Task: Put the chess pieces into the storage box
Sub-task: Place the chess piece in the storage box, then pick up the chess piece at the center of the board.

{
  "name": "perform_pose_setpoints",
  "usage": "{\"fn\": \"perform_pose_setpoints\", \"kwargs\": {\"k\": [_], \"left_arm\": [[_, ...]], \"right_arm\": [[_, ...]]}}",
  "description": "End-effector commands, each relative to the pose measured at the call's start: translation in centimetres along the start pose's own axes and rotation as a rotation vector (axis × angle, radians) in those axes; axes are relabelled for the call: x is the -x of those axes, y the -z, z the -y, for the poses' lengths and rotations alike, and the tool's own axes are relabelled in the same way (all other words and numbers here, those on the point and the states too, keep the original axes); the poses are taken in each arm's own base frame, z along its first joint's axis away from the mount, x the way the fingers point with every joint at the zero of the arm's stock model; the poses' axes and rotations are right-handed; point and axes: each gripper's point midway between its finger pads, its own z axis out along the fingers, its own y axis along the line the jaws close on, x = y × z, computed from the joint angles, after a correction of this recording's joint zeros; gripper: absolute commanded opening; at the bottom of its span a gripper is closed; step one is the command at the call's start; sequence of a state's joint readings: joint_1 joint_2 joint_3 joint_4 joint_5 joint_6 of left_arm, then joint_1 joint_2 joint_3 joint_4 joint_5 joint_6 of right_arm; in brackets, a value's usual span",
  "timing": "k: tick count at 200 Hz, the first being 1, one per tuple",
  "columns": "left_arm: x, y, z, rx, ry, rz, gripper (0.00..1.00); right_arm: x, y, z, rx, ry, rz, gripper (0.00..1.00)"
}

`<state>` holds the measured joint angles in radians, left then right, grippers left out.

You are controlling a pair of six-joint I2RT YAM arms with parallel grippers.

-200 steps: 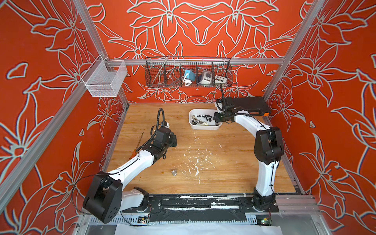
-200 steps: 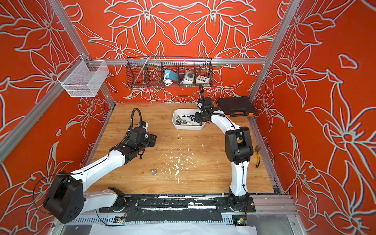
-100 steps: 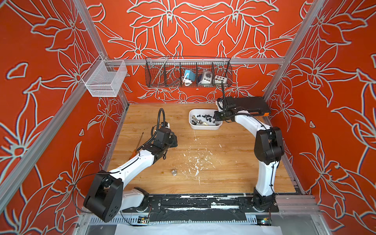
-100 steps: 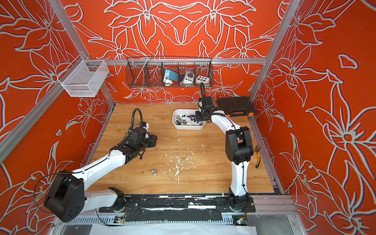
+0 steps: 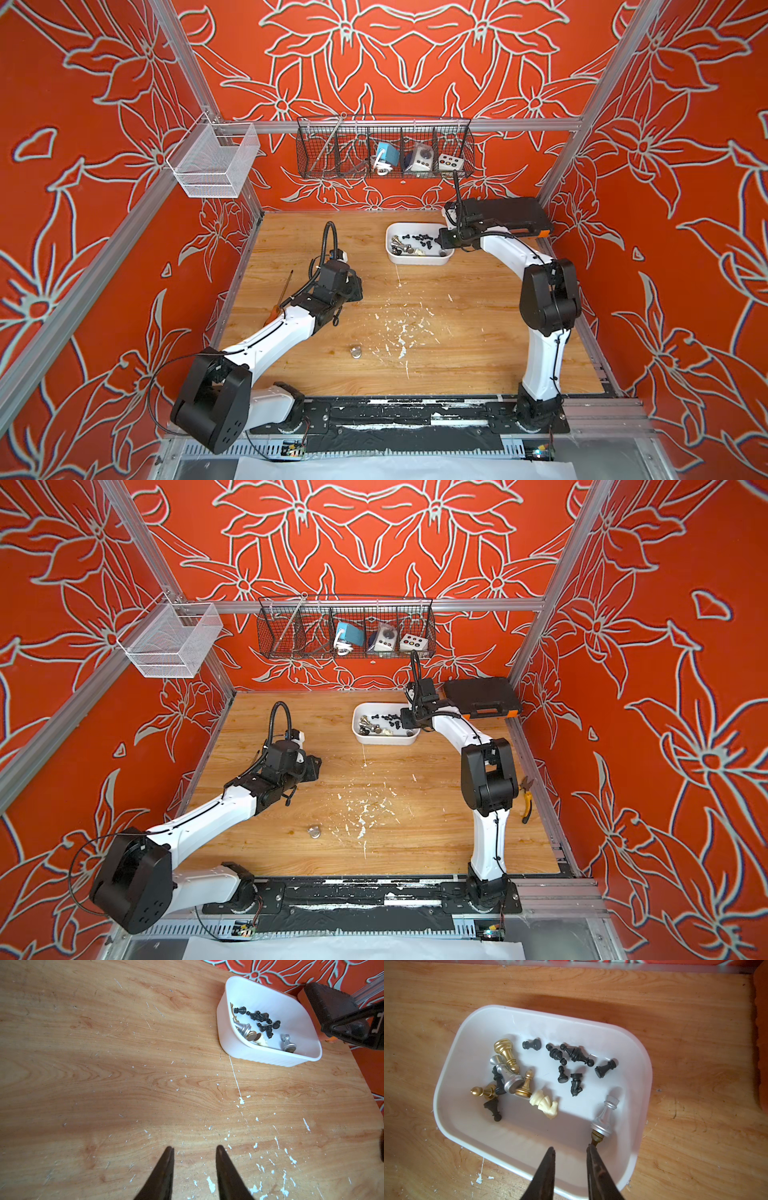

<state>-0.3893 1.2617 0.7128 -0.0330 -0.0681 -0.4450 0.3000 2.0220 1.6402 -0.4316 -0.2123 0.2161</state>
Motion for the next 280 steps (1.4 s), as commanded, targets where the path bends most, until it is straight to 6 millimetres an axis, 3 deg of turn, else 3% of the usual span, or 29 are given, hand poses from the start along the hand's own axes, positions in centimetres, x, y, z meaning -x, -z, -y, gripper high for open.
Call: {"fn": "perform_pose_setpoints", "kwargs": {"k": [1,38,74,100,167,209,230,247,280], "left_arm": [[0.2,0.5,0.1,-0.006,-0.012,-0.012,0.35],[-0.6,1.5,-0.2,0.001,-0.027,-0.046,0.36],[-2.8,2.2,-1.0,0.012,-0.047,-0.117,0.36],[-4.1,2.9,-0.5,-0.018,-0.095,-0.174,0.36],[-4.8,4.8,4.0,-0.209,-0.471,-0.243,0.37],[-5.9,6.0,3.6,-0.231,-0.672,-0.310,0.38],[-7.8,7.6,5.6,-0.409,-0.765,-0.315,0.39],[-8.6,8.4,6.3,-0.446,-0.850,-0.300,0.40],[-8.2,8.5,4.8,-0.349,-0.946,-0.316,0.40]], "right_arm": [[0.5,1.9,-0.3,0.021,-0.025,0.039,0.29],[-0.4,3.4,-1.1,0.063,-0.023,0.042,0.30],[-2.3,4.7,-2.0,0.111,-0.018,0.026,0.30],[-3.5,5.6,-2.3,0.132,-0.006,0.021,0.31],[-6.3,6.2,-2.3,0.149,0.024,-0.021,0.31],[-7.2,6.2,-2.0,0.155,0.015,-0.033,0.31],[-7.6,6.0,-1.9,0.155,0.012,-0.042,0.32],[-7.7,6.0,-1.8,0.155,0.012,-0.045,0.32],[-7.9,5.9,-1.6,0.153,0.007,-0.050,0.32]]}}
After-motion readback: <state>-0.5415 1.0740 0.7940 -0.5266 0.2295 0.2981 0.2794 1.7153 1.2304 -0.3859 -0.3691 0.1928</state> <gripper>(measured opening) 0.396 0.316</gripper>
